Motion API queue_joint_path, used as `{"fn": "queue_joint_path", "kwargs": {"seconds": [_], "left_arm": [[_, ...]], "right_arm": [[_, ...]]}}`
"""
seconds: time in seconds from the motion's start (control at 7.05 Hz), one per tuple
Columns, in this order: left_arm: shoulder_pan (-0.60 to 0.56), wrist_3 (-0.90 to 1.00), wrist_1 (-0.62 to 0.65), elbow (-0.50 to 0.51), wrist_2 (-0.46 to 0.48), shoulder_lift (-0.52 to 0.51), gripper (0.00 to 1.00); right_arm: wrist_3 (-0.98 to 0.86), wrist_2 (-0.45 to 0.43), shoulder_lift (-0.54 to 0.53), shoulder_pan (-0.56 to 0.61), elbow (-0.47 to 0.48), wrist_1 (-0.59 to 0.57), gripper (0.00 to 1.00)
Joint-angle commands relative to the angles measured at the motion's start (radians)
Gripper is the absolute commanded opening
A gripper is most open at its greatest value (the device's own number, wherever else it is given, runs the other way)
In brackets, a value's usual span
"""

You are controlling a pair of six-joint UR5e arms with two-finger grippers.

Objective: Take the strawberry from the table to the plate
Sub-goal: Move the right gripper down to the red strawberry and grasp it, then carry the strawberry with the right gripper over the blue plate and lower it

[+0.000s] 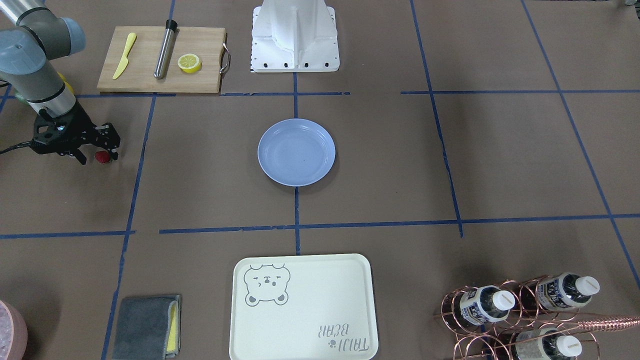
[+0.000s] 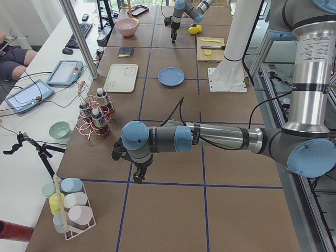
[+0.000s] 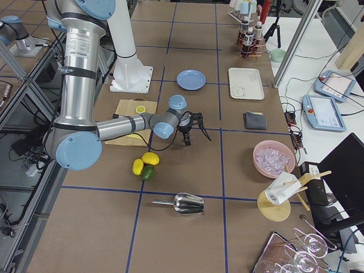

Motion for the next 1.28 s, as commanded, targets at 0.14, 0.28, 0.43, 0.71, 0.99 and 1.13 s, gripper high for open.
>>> {"fn": "queue_joint_path", "kwargs": {"seconds": [0.14, 0.28, 0.43, 0.71, 0.99, 1.13], "left_arm": [[0.0, 0.001, 0.0, 0.0, 0.0, 0.0, 1.0], [0.0, 0.001, 0.0, 0.0, 0.0, 0.0, 1.0], [0.0, 0.001, 0.0, 0.0, 0.0, 0.0, 1.0], [0.0, 0.002, 0.0, -0.001, 0.0, 0.0, 1.0], [0.0, 0.002, 0.0, -0.001, 0.0, 0.0, 1.0], [0.0, 0.002, 0.0, -0.001, 0.0, 0.0, 1.0]], "right_arm": [[0.009, -0.005, 0.014, -0.007, 0.004, 0.0, 0.0], [0.041, -0.002, 0.059, -0.01, 0.011, -0.006, 0.0], [0.114, -0.004, 0.149, -0.029, 0.011, -0.032, 0.0], [0.244, -0.046, 0.477, -0.097, 0.013, -0.4, 0.0], [0.367, -0.128, 0.726, -0.192, -0.037, -0.619, 0.0], [0.412, -0.159, 0.826, -0.223, -0.132, -0.623, 0.0]]}}
